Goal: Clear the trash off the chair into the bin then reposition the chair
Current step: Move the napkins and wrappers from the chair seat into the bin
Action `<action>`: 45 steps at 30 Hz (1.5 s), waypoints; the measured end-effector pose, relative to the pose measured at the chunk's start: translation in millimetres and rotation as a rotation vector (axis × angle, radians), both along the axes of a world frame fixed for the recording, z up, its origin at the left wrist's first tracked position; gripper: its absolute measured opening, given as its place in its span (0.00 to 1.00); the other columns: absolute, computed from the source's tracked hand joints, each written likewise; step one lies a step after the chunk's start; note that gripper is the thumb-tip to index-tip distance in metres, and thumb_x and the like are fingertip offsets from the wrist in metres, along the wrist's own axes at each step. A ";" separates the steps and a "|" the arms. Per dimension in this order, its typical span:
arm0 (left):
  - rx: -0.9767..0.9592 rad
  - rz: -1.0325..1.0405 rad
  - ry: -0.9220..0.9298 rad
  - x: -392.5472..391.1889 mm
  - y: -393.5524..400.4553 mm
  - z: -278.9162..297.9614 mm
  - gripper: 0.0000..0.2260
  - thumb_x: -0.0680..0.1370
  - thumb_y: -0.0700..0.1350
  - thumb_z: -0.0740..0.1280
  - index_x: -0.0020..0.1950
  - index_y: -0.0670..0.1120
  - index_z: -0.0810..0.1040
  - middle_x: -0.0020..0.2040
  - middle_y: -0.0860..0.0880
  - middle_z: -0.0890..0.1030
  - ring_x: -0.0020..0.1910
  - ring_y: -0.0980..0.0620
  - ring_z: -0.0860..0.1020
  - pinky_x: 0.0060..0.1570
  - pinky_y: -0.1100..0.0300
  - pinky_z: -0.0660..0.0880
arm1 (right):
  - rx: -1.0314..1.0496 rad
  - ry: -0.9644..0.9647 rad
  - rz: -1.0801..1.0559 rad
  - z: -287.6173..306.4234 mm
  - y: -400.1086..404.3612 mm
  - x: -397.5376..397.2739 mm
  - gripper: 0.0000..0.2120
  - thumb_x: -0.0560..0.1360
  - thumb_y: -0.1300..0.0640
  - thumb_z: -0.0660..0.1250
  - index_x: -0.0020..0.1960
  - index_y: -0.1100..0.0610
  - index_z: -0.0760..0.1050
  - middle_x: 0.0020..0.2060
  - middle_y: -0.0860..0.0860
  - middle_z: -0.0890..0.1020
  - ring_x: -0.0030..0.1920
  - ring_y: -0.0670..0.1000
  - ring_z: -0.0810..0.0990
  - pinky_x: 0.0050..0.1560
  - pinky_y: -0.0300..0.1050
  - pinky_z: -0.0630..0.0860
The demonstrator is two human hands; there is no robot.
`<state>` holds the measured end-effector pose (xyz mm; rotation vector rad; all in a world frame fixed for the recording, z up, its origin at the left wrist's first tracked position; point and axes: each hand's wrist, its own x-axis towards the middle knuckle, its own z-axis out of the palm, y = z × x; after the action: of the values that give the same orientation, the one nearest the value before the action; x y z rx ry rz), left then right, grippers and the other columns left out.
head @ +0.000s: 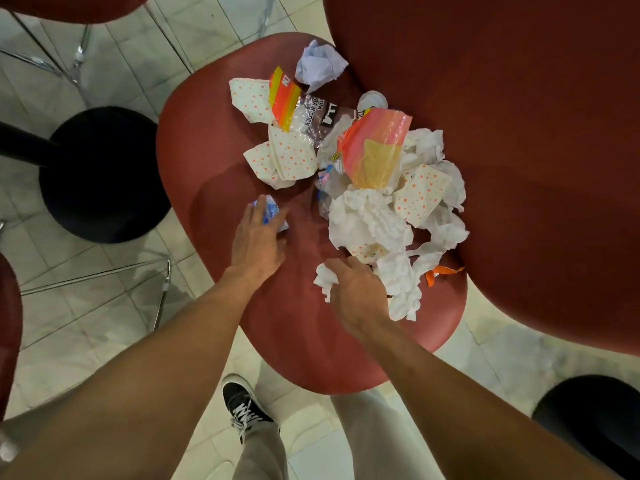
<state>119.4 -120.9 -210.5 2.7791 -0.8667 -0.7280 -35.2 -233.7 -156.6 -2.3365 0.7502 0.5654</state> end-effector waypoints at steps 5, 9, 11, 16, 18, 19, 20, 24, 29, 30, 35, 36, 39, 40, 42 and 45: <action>-0.112 0.035 -0.035 -2.8 9.3 -0.6 0.18 0.73 0.34 0.66 0.60 0.48 0.80 0.65 0.43 0.74 0.60 0.39 0.71 0.56 0.45 0.74 | -0.002 -0.025 -0.006 -2.4 12.9 5.2 0.21 0.72 0.63 0.66 0.64 0.50 0.73 0.55 0.53 0.77 0.55 0.58 0.76 0.55 0.53 0.74; -0.138 0.085 -0.035 -13.2 17.5 17.6 0.12 0.79 0.40 0.62 0.59 0.51 0.79 0.53 0.45 0.80 0.50 0.40 0.78 0.45 0.49 0.75 | -0.021 -0.043 0.012 6.6 18.2 6.7 0.22 0.73 0.63 0.65 0.65 0.50 0.72 0.54 0.53 0.77 0.53 0.57 0.77 0.54 0.52 0.75; -0.151 0.142 -0.018 -21.6 24.1 31.9 0.09 0.80 0.44 0.62 0.58 0.51 0.77 0.49 0.47 0.83 0.48 0.40 0.80 0.42 0.50 0.74 | -0.034 -0.037 0.028 13.4 20.5 6.8 0.21 0.73 0.62 0.65 0.65 0.51 0.72 0.54 0.53 0.77 0.53 0.56 0.77 0.53 0.51 0.75; -0.134 0.278 -0.011 -45.4 60.0 71.6 0.07 0.79 0.49 0.64 0.53 0.47 0.76 0.45 0.42 0.82 0.46 0.38 0.79 0.39 0.55 0.66 | -0.033 -0.067 0.006 39.7 41.1 9.9 0.17 0.73 0.61 0.63 0.62 0.52 0.74 0.52 0.54 0.78 0.53 0.56 0.77 0.50 0.50 0.75; -0.138 0.299 -0.009 -54.9 79.6 83.6 0.08 0.79 0.48 0.63 0.53 0.46 0.75 0.44 0.43 0.82 0.44 0.40 0.79 0.38 0.56 0.65 | -0.037 -0.068 0.018 51.6 55.3 9.7 0.19 0.74 0.60 0.62 0.64 0.52 0.73 0.53 0.54 0.77 0.54 0.56 0.76 0.50 0.50 0.74; -0.138 0.314 -0.002 -59.5 90.1 90.6 0.07 0.79 0.48 0.63 0.54 0.46 0.75 0.44 0.43 0.81 0.44 0.40 0.78 0.37 0.56 0.65 | -0.042 -0.069 0.026 58.1 63.2 9.5 0.19 0.74 0.60 0.62 0.65 0.52 0.72 0.55 0.54 0.77 0.55 0.57 0.76 0.52 0.50 0.74; -0.141 0.330 0.008 -63.8 99.9 96.8 0.07 0.79 0.47 0.63 0.54 0.46 0.76 0.43 0.44 0.81 0.44 0.41 0.78 0.37 0.56 0.64 | -0.040 -0.069 0.028 64.2 70.8 9.1 0.20 0.74 0.60 0.62 0.66 0.52 0.72 0.56 0.54 0.76 0.56 0.57 0.76 0.53 0.50 0.74; -0.168 0.419 0.032 -81.0 142.0 123.4 0.06 0.79 0.44 0.62 0.53 0.46 0.77 0.45 0.45 0.81 0.42 0.45 0.76 0.38 0.58 0.63 | -0.036 -0.087 0.062 86.7 107.2 8.7 0.18 0.74 0.58 0.63 0.64 0.52 0.72 0.56 0.54 0.77 0.55 0.58 0.77 0.52 0.50 0.74; -0.231 0.492 0.033 -98.9 215.5 149.1 0.06 0.77 0.41 0.62 0.51 0.44 0.77 0.44 0.43 0.79 0.41 0.43 0.75 0.36 0.57 0.63 | -0.014 -0.084 0.105 112.2 169.7 8.7 0.18 0.74 0.57 0.63 0.64 0.51 0.73 0.56 0.53 0.77 0.56 0.57 0.76 0.51 0.49 0.72; -0.226 0.515 0.035 -101.1 232.0 154.1 0.05 0.76 0.41 0.62 0.50 0.44 0.76 0.44 0.43 0.79 0.41 0.44 0.75 0.36 0.57 0.64 | -0.007 -0.086 0.115 116.8 183.3 8.9 0.19 0.74 0.57 0.63 0.64 0.50 0.73 0.56 0.53 0.77 0.56 0.57 0.76 0.52 0.49 0.72; -0.187 0.653 0.026 -115.2 315.5 178.2 0.05 0.76 0.43 0.62 0.50 0.47 0.77 0.45 0.45 0.80 0.46 0.42 0.77 0.41 0.54 0.71 | 0.011 -0.095 0.207 137.1 253.2 9.4 0.20 0.74 0.58 0.61 0.65 0.50 0.72 0.56 0.53 0.77 0.55 0.57 0.77 0.51 0.49 0.72; -0.177 0.680 0.015 -118.7 332.6 181.2 0.05 0.76 0.43 0.63 0.49 0.46 0.77 0.45 0.45 0.81 0.46 0.42 0.78 0.42 0.52 0.73 | 0.017 -0.099 0.223 140.8 267.5 9.7 0.20 0.74 0.58 0.61 0.65 0.50 0.71 0.56 0.53 0.77 0.55 0.57 0.77 0.50 0.48 0.72; -0.183 0.747 -0.029 -130.4 381.4 188.7 0.05 0.76 0.43 0.63 0.49 0.46 0.77 0.46 0.45 0.81 0.48 0.42 0.78 0.44 0.52 0.73 | 0.037 -0.107 0.283 150.0 311.4 11.9 0.20 0.75 0.57 0.62 0.67 0.49 0.70 0.57 0.52 0.76 0.55 0.56 0.76 0.49 0.46 0.71; -0.176 0.775 -0.046 -134.7 399.1 191.2 0.06 0.76 0.44 0.63 0.51 0.47 0.78 0.48 0.45 0.81 0.50 0.41 0.77 0.45 0.53 0.72 | 0.042 -0.108 0.311 152.8 328.5 12.4 0.20 0.75 0.57 0.62 0.67 0.49 0.70 0.58 0.52 0.76 0.55 0.55 0.76 0.49 0.45 0.70; -0.149 0.832 -0.063 -142.5 427.2 192.3 0.09 0.77 0.45 0.63 0.56 0.47 0.78 0.52 0.45 0.81 0.53 0.42 0.77 0.47 0.53 0.72 | 0.044 -0.101 0.350 155.4 355.8 12.8 0.21 0.75 0.57 0.64 0.67 0.48 0.70 0.59 0.52 0.76 0.54 0.55 0.77 0.47 0.44 0.70; -0.112 0.904 -0.065 -153.9 471.8 191.4 0.11 0.77 0.45 0.64 0.59 0.49 0.77 0.53 0.44 0.81 0.52 0.40 0.78 0.47 0.52 0.73 | 0.027 -0.070 0.410 158.3 400.4 12.6 0.22 0.75 0.56 0.64 0.68 0.46 0.69 0.60 0.52 0.76 0.55 0.56 0.77 0.50 0.48 0.73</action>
<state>-34.5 351.0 -19.1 2.6664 0.3604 -0.3942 -22.6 166.7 1.7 -2.4822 0.2254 0.6567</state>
